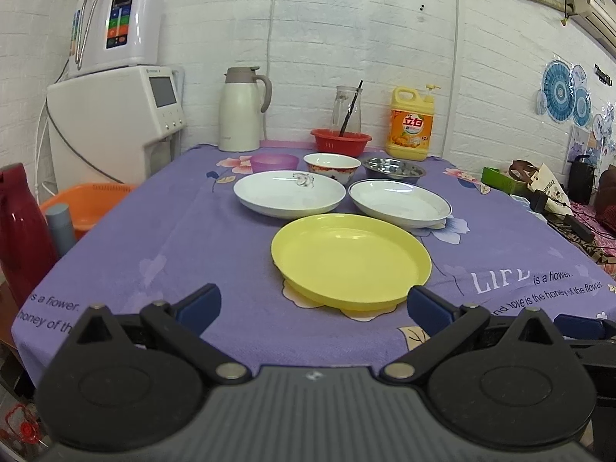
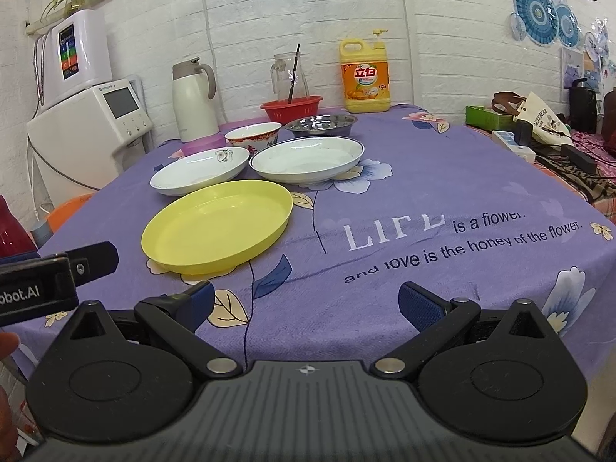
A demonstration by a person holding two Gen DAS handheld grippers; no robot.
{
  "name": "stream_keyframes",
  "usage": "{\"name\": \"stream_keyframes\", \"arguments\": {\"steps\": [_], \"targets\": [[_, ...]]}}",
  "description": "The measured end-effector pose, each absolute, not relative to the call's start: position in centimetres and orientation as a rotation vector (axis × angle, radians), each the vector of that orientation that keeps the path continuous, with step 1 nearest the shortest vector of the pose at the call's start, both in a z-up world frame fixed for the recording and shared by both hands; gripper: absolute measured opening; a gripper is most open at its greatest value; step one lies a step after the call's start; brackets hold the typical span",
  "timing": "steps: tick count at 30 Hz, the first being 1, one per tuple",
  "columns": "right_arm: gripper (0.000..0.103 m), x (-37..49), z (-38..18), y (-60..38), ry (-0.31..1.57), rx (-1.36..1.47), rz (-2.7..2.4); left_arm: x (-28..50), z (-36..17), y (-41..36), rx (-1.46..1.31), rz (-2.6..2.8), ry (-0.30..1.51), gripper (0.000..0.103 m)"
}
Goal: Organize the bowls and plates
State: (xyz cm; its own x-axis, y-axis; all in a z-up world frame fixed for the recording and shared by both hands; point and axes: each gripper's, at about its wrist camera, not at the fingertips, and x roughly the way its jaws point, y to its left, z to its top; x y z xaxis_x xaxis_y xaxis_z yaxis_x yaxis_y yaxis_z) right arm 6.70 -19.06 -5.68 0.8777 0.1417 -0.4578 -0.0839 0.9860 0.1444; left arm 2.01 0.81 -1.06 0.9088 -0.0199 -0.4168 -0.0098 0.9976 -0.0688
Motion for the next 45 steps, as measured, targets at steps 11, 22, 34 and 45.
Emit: {"name": "stream_keyframes", "arguments": {"steps": [11, 22, 34, 45], "targets": [[0.103, 7.4, -6.5, -19.2, 0.516, 0.104, 0.101, 3.2, -1.9, 0.9, -0.073, -0.002, 0.468, 0.103], [0.103, 10.6, -7.1, -20.3, 0.575, 0.152, 0.08, 7.9, -2.7, 1.2, -0.078, -0.003, 0.565, 0.103], [0.103, 18.5, -5.5, -16.7, 0.608, 0.009, 0.185, 16.7, -2.1, 5.9, -0.233, -0.099, 0.652, 0.103], [0.103, 23.4, -7.0, -14.7, 0.675, -0.024, 0.229, 21.4, -4.8, 5.3, -0.142, -0.097, 0.723, 0.103]]}}
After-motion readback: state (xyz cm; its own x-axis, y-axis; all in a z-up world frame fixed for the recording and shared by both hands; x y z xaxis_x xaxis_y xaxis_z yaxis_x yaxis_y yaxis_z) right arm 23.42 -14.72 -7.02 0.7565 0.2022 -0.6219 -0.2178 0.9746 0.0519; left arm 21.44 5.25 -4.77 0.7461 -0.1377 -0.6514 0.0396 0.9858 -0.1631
